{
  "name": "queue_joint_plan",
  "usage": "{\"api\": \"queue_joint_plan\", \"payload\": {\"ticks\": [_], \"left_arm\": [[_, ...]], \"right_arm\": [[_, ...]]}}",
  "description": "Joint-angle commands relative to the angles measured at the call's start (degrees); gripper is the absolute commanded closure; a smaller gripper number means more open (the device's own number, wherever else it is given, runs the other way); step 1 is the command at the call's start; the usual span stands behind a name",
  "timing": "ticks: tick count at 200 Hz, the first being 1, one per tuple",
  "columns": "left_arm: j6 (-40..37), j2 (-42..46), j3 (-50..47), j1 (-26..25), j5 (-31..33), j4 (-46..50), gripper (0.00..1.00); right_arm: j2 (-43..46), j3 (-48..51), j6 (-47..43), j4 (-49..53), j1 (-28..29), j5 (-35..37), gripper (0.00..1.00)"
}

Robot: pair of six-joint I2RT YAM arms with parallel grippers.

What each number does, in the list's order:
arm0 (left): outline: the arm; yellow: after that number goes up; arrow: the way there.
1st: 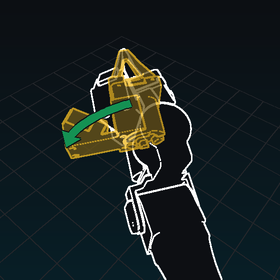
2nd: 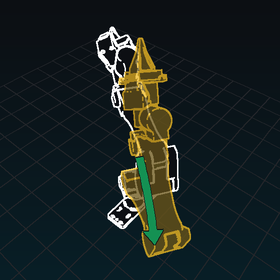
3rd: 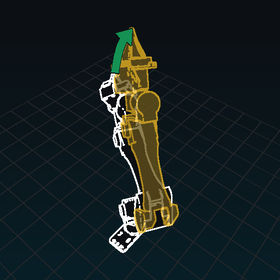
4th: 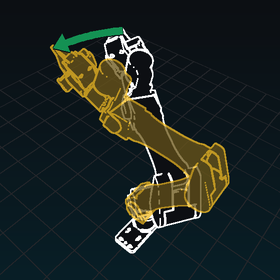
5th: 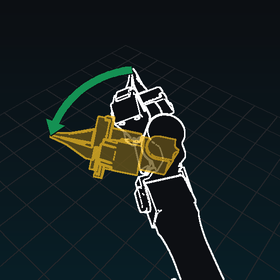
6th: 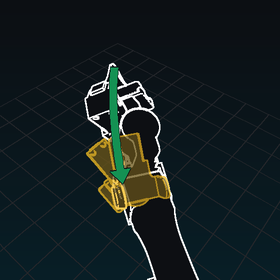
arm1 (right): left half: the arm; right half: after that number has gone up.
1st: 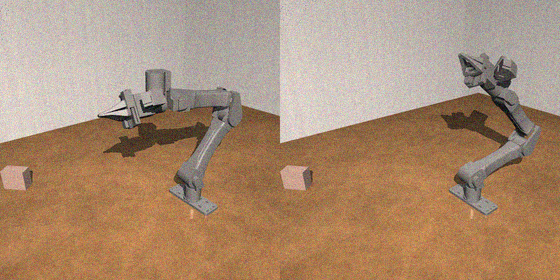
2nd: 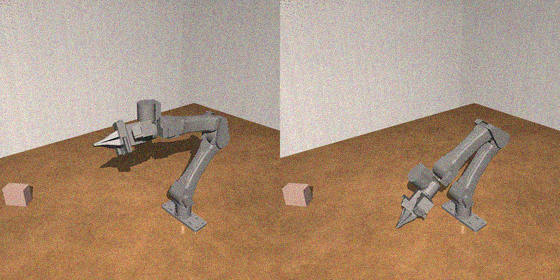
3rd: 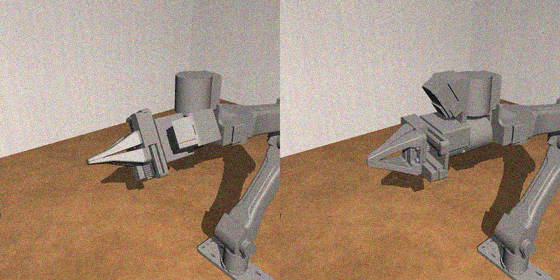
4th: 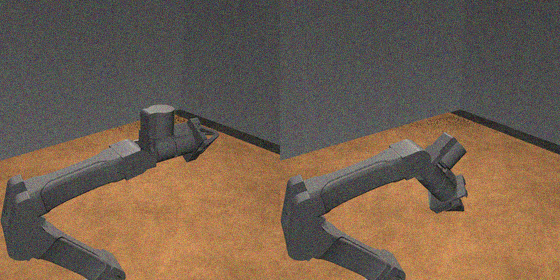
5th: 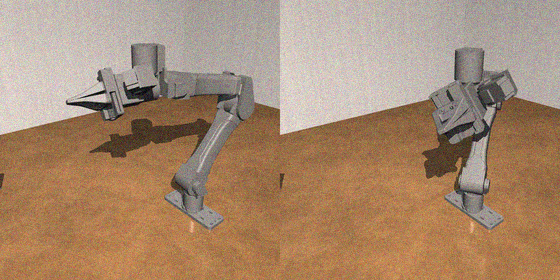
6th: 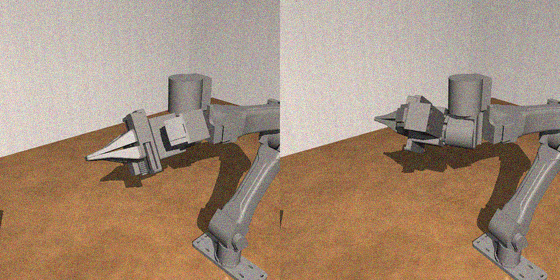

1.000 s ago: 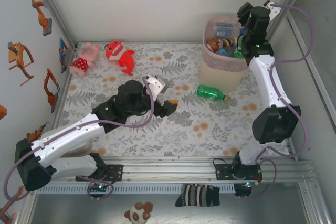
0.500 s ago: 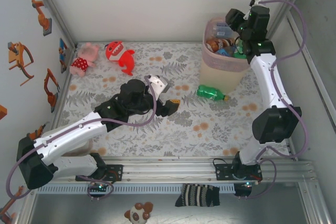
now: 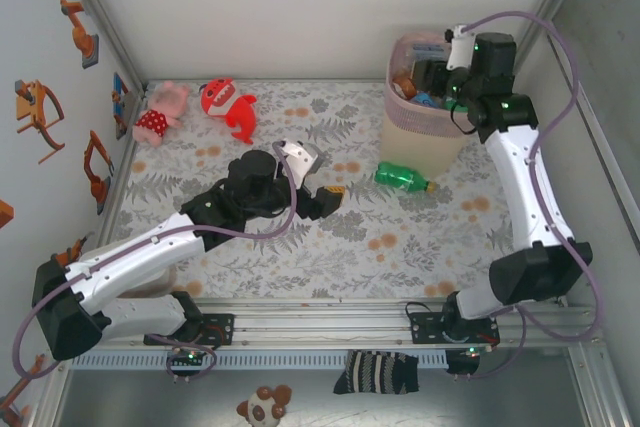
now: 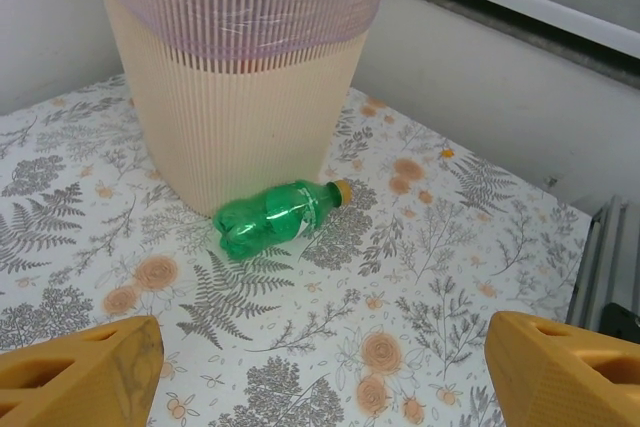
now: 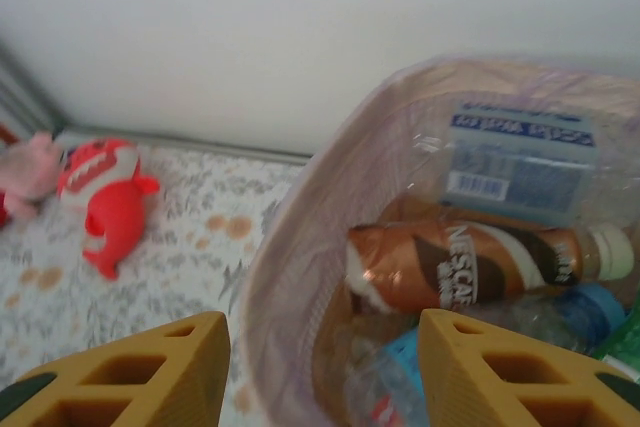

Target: Put the plastic bottles in the bin

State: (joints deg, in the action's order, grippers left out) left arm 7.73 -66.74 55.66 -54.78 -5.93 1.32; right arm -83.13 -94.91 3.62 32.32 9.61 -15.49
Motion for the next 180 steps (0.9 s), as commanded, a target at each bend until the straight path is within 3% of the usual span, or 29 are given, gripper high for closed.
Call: {"api": "queue_joint_plan", "payload": {"ticks": [1,65,127,180], "left_arm": [[3.13,-0.06,-0.94,0.72,1.57,-2.01,0.17],[9.12,0.38,-2.81,4.77,1.72,-1.03,0.17],[13.34,3.35,-6.47,8.82,1.85,-1.44,0.17],[14.92,6.13,-8.31,10.52,2.37,-1.34,0.17]], "right_arm": [[2.44,2.41,-13.6,7.17,3.61,1.04,0.48],[2.08,9.16,-36.71,16.81,16.05,12.87,0.41],[-6.85,12.91,-44.26,17.16,22.39,26.22,0.38],[-16.65,12.78,-48.04,13.54,23.97,33.55,0.35]]}}
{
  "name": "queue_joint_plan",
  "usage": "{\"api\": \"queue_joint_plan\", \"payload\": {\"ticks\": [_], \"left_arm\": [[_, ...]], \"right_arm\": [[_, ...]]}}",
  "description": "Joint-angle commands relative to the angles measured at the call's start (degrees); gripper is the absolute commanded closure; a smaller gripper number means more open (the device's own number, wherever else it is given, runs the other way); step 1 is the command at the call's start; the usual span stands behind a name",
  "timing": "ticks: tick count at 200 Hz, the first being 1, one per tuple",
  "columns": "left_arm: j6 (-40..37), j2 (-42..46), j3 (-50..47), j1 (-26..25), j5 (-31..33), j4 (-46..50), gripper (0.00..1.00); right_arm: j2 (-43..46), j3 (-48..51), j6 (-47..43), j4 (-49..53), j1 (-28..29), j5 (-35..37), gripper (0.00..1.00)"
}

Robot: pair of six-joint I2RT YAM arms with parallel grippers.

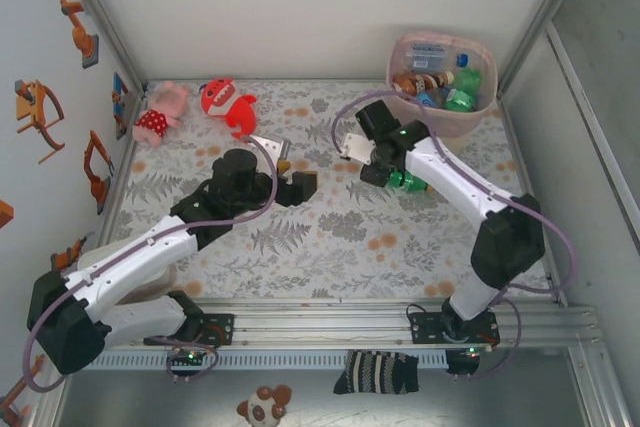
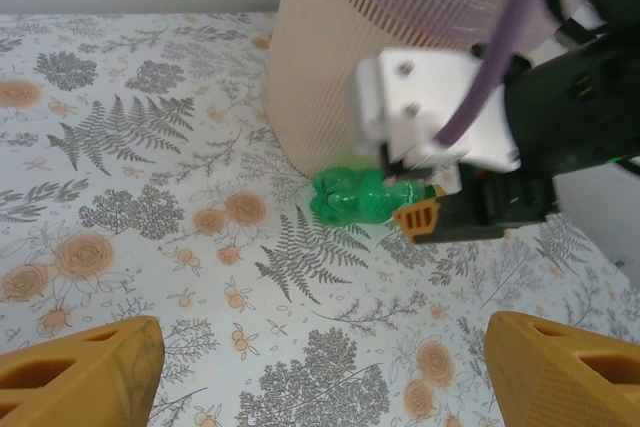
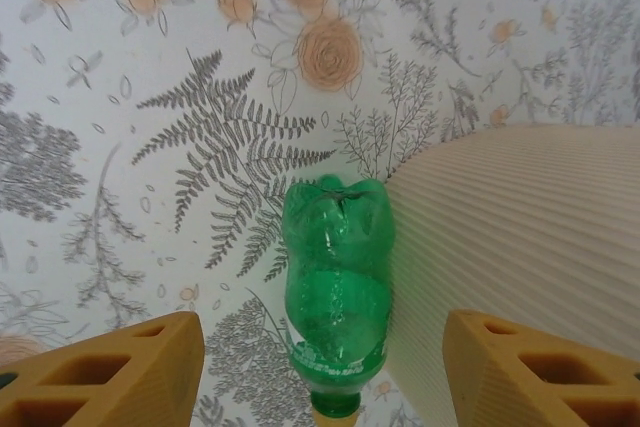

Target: Put the plastic bottles in the bin

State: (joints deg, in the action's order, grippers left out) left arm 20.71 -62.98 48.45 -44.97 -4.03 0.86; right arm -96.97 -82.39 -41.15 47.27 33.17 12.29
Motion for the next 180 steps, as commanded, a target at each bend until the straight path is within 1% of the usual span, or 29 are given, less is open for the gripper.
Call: {"api": "queue_joint_plan", "payload": {"ticks": [1,67,123,180], "left_arm": [[1.95,2.44,-1.09,0.73,0.49,-0.87,0.17],[3.16,5.25,-2.9,1.96,1.85,0.12,0.17],[3.71,5.41,-2.79,2.42,1.82,0.37,0.17],[4.21,5.06,-2.74,2.6,1.66,0.07,0.17]], "right_arm": [[-3.02,0.24,-3.3,-1.44,0.41,5.83,0.35],[-12.95,-2.06,-5.02,-4.84,0.41,14.16,0.31],[-16.92,-2.38,-5.26,-5.08,0.4,15.83,0.29],[-17.12,-0.7,-4.86,-5.01,-0.46,17.04,0.26]]}}
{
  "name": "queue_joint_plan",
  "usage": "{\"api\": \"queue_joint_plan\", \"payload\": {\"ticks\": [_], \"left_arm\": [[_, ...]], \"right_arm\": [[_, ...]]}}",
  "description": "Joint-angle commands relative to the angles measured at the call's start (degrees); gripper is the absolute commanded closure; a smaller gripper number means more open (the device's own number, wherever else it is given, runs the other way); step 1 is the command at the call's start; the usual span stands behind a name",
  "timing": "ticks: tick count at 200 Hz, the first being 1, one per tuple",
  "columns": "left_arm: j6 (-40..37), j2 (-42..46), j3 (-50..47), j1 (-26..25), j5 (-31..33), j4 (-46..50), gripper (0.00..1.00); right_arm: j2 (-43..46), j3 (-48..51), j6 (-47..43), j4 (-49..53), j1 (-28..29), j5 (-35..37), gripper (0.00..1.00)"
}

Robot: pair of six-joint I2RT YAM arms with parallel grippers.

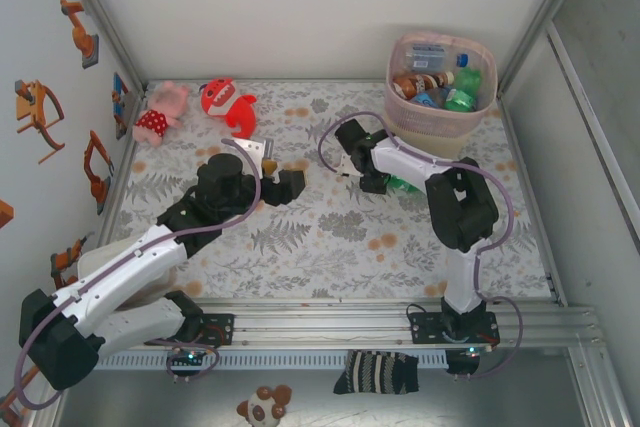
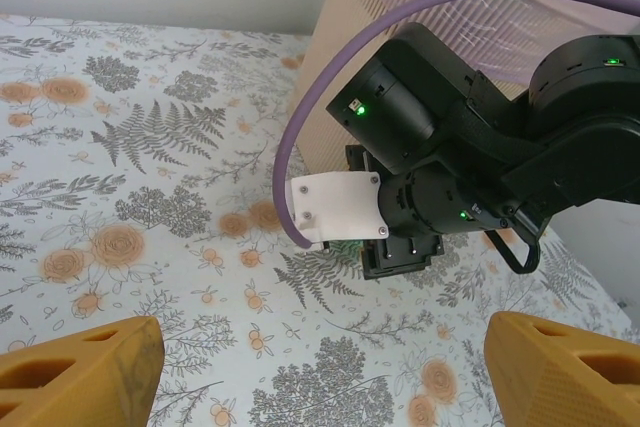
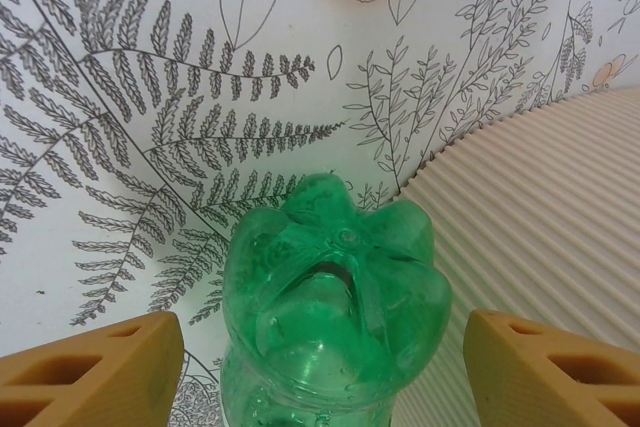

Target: Put the plastic bottles in the bin

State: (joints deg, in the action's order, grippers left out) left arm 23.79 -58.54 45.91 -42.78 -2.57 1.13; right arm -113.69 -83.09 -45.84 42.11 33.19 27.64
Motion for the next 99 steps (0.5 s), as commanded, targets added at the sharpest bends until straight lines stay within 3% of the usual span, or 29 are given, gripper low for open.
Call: {"api": "queue_joint_plan", "payload": {"ticks": [1,99], "left_arm": [[1.15,0.58,-0.21,0.42,0.2,-0.22,0.17],[1.86,-0.38,0.08,0.76,-0.07,-0.82,0.17]], "right_arm": [[-0.39,0.06,-0.14,0.16,-0.49,1.66,0.26],[0.56,4.49,3.8,1.24,-1.55,-4.61,0.26]]}}
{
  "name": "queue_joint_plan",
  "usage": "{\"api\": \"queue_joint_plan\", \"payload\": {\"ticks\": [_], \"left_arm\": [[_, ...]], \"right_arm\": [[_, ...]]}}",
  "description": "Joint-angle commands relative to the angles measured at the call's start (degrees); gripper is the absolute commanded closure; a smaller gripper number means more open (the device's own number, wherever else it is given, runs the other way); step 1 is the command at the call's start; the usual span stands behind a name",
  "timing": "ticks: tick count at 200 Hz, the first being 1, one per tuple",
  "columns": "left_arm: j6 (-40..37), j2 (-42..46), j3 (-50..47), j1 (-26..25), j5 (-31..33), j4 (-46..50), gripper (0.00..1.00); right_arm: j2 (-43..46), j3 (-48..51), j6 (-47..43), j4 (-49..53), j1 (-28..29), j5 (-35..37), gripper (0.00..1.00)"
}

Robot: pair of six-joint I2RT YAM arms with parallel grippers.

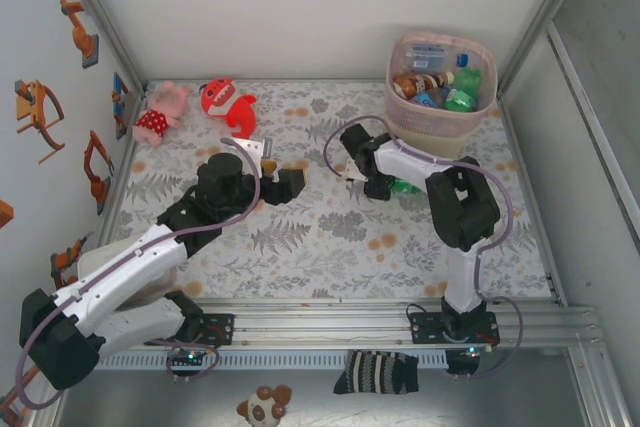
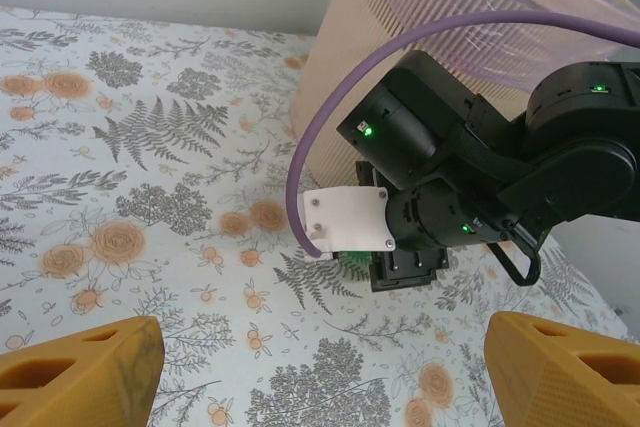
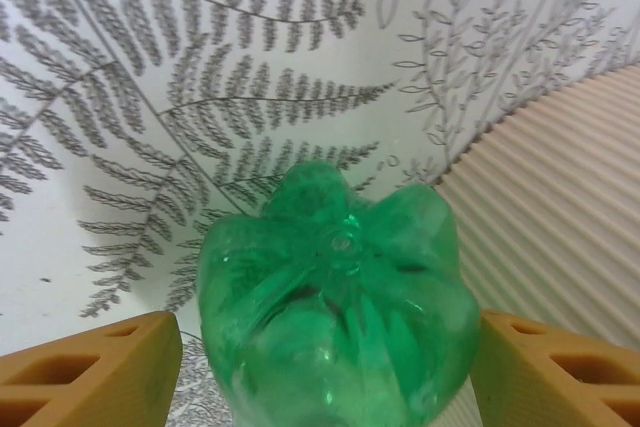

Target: Put the plastic bottles in the bin

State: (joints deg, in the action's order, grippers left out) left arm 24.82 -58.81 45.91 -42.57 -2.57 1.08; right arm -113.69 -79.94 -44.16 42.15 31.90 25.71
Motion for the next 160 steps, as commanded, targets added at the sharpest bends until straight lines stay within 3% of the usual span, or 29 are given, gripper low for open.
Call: {"api": "queue_joint_plan", "payload": {"ticks": [1,76,160], "left_arm": [[0.88,-0.1,0.07,0.55,-0.07,-0.75,0.17],[1.24,-0.03,-0.19,0.64,-0.07,-1.13,0.17],[1.28,1.54,-1.42,0.95,0.82,-1.17,0.17]], "right_arm": [[0.57,1.4,2.18,1.23,-0.26,-2.77,0.26],[1.12,3.52,3.03,3.84,-1.57,-6.24,0.25],[2.48,3.41,3.42,6.59,-1.84,-10.31,0.37]]}}
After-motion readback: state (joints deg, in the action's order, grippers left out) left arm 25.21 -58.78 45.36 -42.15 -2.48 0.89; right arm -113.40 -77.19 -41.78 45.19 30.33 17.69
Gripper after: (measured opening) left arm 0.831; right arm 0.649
